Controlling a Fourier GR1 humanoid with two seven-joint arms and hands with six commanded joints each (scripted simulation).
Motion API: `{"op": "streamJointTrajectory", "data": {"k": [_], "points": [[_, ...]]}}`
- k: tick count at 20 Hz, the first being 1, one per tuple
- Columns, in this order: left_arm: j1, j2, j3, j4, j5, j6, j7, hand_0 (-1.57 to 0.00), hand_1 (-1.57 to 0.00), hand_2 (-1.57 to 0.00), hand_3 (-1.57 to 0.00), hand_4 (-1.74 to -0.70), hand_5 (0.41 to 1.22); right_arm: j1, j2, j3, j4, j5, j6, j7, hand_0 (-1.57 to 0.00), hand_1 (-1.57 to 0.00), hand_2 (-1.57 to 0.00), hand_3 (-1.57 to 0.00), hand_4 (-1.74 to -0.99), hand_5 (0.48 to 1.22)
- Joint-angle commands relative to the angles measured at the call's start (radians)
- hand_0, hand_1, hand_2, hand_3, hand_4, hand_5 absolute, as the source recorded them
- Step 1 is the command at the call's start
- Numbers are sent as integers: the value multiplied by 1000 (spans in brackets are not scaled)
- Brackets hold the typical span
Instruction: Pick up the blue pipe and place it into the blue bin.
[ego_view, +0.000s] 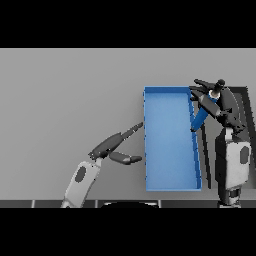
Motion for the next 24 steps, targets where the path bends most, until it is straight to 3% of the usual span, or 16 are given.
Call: {"op": "streamJointTrajectory", "data": {"k": [1, 3, 7, 8, 12, 13, 15, 17, 20, 24], "points": [[16, 3, -4, -13, 4, -3, -3, 1, 1, 1, 1, -879, 425, 53, -7, 13, -14, 1, -32, 0, -1571, -1571, -1571, -1571, -1741, 1221], [9, 8, 6, -17, 12, -6, 22, 1, 1, 1, 1, -880, 428, 131, -51, 83, -41, -20, -118, 0, -1571, -1571, -1571, -1571, -1741, 1221], [11, 8, -4, -6, -2, -3, 8, 1, 1, 1, 1, -888, 422, 204, -192, 261, -20, -78, -353, 0, -1571, -1571, -1571, -1521, -1741, 1221], [12, 5, -6, -6, -4, 0, 14, 1, 1, 1, 1, -887, 420, 221, -219, 302, -21, -86, -394, 0, -1571, -1571, -1571, -1255, -1741, 1221], [14, 5, -13, -9, -9, 0, 12, 1, 1, 1, 1, -883, 421, 209, -360, 490, 19, -166, -562, -1, -1571, -1548, -1571, -847, -1741, 1221], [12, 6, -11, -6, -10, 1, 10, 1, 1, 1, 1, -882, 421, 202, -378, 518, 36, -186, -570, 0, -1465, -1336, -1339, -788, -1678, 1221], [19, 11, -12, -16, -9, 0, 0, 1, 1, 1, 1, -878, 422, 182, -428, 575, 74, -234, -586, 1, -937, -855, -856, -504, -1503, 1221], [11, 9, -7, -17, -5, 0, 17, 1, 1, 1, 1, -878, 427, 105, -524, 707, 119, -335, -605, -4, -599, -547, -548, -322, -1337, 1221], [25, 10, -11, -35, 2, -2, 14, 1, 1, 1, 1, -881, 429, 38, -586, 821, 113, -335, -543, -14, -306, -279, -280, -164, -1175, 1084], [19, 2, -11, -25, 0, 2, 29, 1, 1, 1, 1, -886, 426, 4, -633, 916, 125, -377, -515, 0, -125, -114, -114, -67, -1078, 898]]}}
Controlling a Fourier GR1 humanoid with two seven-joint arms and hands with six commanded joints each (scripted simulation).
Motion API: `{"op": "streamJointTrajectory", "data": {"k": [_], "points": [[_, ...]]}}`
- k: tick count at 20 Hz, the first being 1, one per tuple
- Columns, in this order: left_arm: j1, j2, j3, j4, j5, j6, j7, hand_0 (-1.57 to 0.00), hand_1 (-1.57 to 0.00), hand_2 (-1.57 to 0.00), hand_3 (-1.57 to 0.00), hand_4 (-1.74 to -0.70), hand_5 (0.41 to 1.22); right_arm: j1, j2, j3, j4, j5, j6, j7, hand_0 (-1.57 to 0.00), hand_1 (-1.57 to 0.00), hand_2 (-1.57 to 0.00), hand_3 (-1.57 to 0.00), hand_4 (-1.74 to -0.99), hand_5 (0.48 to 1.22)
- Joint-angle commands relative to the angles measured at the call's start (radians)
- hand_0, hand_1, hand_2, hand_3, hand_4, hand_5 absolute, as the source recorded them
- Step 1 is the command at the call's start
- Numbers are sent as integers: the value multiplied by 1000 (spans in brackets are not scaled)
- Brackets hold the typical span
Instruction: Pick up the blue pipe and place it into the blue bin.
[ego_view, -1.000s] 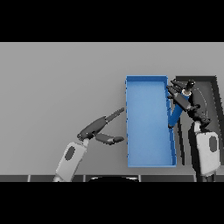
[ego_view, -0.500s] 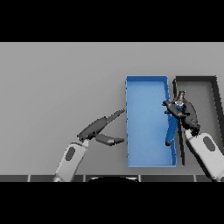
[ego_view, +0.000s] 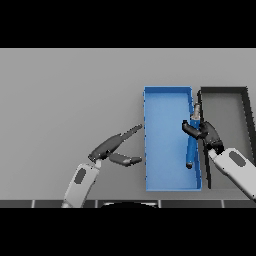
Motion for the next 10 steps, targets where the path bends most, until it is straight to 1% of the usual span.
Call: {"op": "streamJointTrajectory", "data": {"k": [1, 3, 4, 7, 8, 9, 10], "points": [[0, 0, -1, 1, -3, 2, -1, 1, 1, 1, 1, -885, 426, -11, -6, 21, 9, -13, -1, 3, -100, -91, -91, -53, -1071, 868], [6, 0, -4, -4, -2, 0, -1, 1, 1, 1, 1, -885, 427, -39, -25, 77, 23, -36, -4, 3, -63, -58, -58, -34, -1056, 817], [5, 3, -5, -4, -9, 3, 0, 1, 1, 1, 1, -885, 428, -73, -41, 124, 31, -43, -4, 1, -51, -46, -46, -27, -1051, 787], [4, 12, 4, -5, -4, 2, -10, 1, 1, 1, 1, -887, 429, -91, -59, 159, 33, -51, -11, 3, -25, -23, -23, -13, -1036, 713], [9, 9, 0, -8, -3, 1, -13, 1, 1, 1, 1, -888, 429, -97, -59, 162, 41, -55, -8, 3, -20, -18, -18, -10, -1033, 696], [-7, -4, -2, -3, -6, 7, 3, 1, 1, 1, 1, -888, 429, -110, -55, 178, 52, -56, -11, 3, -16, -14, -14, -8, -1030, 682], [0, 5, 0, -5, -7, 5, -4, 1, 1, 1, 1, -887, 431, -117, -58, 185, 50, -61, -7, 3, -13, -11, -11, -6, -1022, 672]]}}
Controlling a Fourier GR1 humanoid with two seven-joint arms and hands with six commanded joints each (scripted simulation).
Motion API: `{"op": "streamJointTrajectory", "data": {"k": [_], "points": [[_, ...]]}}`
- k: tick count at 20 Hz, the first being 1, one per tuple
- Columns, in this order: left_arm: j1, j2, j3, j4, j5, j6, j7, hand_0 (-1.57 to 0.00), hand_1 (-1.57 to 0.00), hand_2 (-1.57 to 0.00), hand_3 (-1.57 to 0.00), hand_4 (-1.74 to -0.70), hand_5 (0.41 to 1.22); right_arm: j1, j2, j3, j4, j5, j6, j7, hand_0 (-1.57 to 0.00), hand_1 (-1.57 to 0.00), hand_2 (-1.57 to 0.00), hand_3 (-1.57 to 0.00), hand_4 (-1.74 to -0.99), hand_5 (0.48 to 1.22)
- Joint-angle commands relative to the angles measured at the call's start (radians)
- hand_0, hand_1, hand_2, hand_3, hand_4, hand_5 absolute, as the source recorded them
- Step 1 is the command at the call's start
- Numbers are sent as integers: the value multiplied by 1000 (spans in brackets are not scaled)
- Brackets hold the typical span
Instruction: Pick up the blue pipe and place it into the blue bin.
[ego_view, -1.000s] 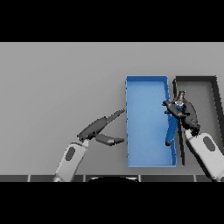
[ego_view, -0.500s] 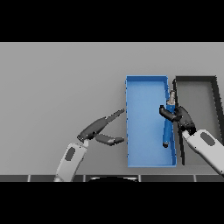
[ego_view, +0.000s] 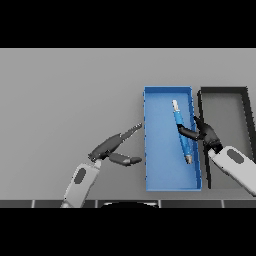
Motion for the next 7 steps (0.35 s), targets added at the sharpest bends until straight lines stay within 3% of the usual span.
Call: {"op": "streamJointTrajectory", "data": {"k": [1, 7], "points": [[-1, -7, -5, 1, -1, 0, 9, 1, 1, 1, 1, -886, 431, -13, 4, 12, 9, -5, 7, 0, -10, -9, -9, -5, -1020, 666], [27, -21, -32, -54, -4, 6, 31, 1, 1, 1, 1, -885, 431, -13, 1, 19, 6, -16, 9, -5, -6, -5, -5, -3, -1022, 643]]}}
